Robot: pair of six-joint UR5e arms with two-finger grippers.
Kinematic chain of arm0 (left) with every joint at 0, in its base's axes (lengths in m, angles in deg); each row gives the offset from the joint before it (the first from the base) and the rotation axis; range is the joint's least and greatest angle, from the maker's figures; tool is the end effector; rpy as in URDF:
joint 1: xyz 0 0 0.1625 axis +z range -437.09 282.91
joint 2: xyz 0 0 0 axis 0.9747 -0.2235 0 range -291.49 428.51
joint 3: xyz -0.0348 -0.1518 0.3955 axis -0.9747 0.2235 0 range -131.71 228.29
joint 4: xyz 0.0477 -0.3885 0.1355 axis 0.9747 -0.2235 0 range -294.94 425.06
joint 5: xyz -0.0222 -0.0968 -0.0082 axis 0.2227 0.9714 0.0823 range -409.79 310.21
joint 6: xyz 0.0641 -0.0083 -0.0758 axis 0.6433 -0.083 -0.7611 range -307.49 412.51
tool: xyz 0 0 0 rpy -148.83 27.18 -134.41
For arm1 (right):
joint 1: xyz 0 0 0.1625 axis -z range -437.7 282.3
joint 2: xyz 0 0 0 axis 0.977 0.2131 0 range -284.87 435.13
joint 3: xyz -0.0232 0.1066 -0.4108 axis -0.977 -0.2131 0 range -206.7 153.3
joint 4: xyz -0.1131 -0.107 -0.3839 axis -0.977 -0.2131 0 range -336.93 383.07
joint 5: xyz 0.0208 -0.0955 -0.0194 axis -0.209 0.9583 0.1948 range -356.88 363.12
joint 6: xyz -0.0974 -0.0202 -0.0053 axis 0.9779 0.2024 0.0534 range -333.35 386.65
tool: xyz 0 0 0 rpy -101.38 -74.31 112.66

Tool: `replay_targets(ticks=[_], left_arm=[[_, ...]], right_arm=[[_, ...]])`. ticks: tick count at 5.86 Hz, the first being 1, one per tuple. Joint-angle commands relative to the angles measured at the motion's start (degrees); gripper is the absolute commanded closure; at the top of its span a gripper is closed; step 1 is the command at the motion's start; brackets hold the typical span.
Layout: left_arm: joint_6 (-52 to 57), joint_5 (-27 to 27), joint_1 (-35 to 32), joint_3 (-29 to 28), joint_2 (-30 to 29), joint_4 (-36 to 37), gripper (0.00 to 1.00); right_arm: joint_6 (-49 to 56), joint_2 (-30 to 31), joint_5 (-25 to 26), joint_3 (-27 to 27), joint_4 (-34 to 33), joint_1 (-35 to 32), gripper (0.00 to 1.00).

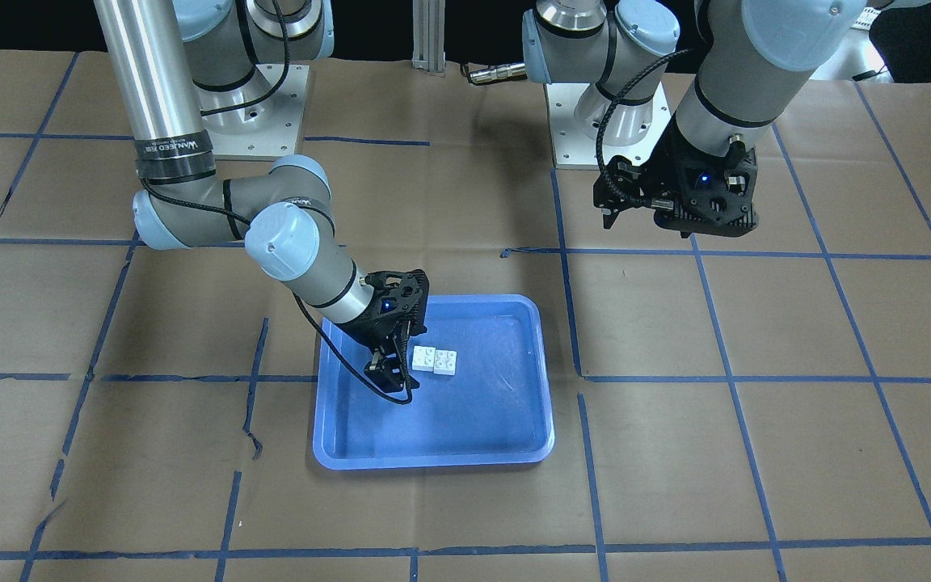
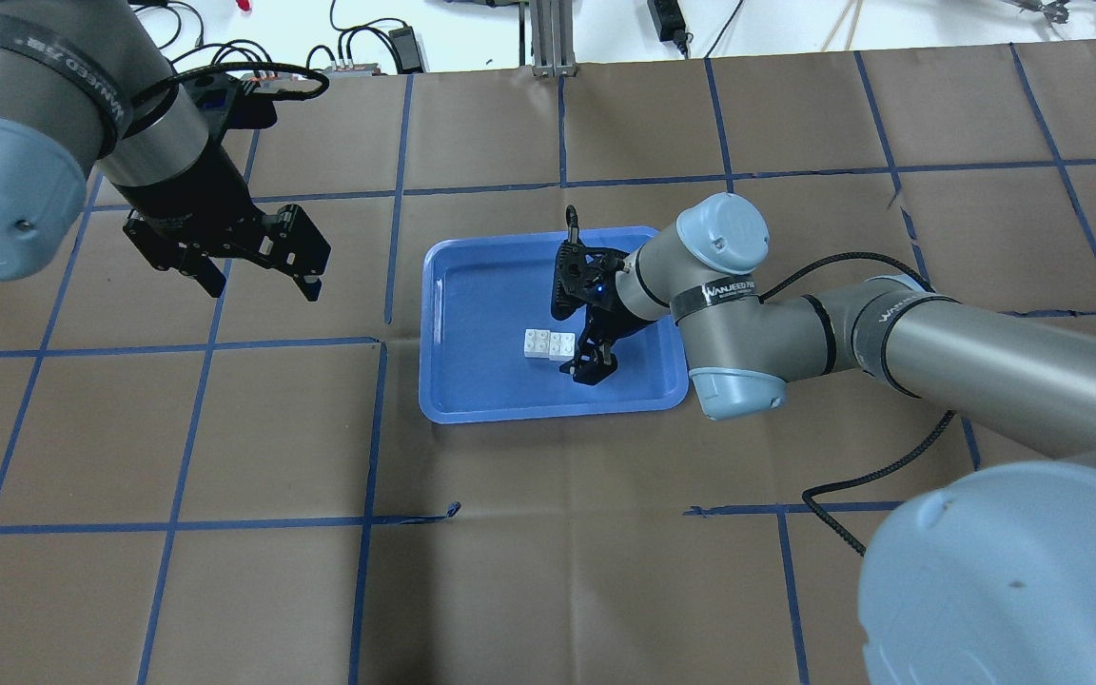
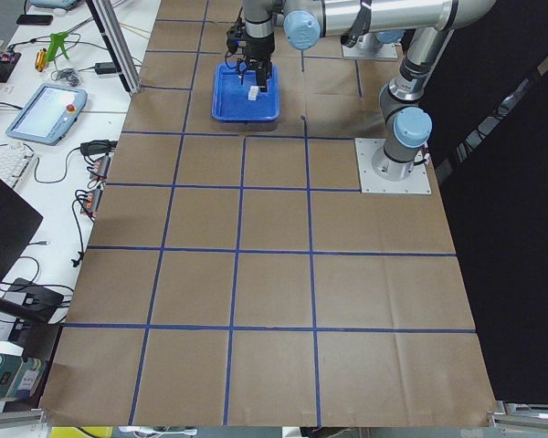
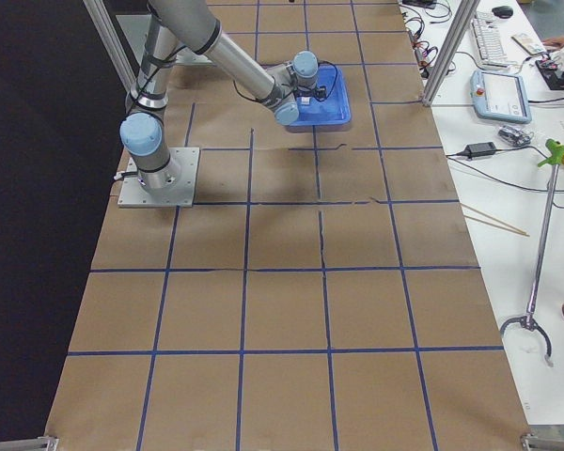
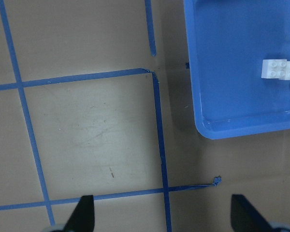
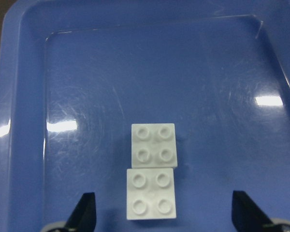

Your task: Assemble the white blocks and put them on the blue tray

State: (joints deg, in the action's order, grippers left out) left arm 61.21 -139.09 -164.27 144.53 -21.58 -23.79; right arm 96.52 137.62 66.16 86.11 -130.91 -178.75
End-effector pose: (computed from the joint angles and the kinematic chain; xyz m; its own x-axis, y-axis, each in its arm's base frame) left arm -0.1107 -0.4867 0.4362 -0.9946 0.1008 0.0258 0.1026 0.9909 0.0874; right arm 0.2834 -0.5199 0.1748 -0.1190 -0.9904 0.0701 -0.8662 0.0691 -0.4949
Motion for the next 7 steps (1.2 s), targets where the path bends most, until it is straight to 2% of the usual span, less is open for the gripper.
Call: replay_targets(ticks=[1,2,3,4,5,6,7], left_arm=[[0.0,-0.1,0.0,0.0,0.0,0.0,0.01],[0.0,0.0,0.0,0.0,0.0,0.0,0.01],[0.0,-0.1,0.0,0.0,0.0,0.0,0.01],[0.0,0.0,0.0,0.0,0.0,0.0,0.01],[0.0,0.0,0.0,-0.1,0.0,0.0,0.01],[0.0,0.0,0.0,0.0,0.0,0.0,0.01],[0.0,0.0,0.0,0.0,0.0,0.0,0.01]], right_arm=[[-2.2,3.1,0.8,-2.3,5.9,0.9,0.00],[-2.3,6.1,0.9,-4.6,15.2,2.0,0.00],[-2.5,9.4,3.9,-8.1,26.7,3.8,0.00],[-7.2,12.1,7.1,-11.3,35.6,5.2,0.00],[-15.7,14.8,11.9,-13.5,40.1,6.4,0.00],[-27.2,17.2,14.4,-14.5,42.6,7.6,0.00],[-36.9,20.1,21.1,-16.1,47.9,8.5,0.00]])
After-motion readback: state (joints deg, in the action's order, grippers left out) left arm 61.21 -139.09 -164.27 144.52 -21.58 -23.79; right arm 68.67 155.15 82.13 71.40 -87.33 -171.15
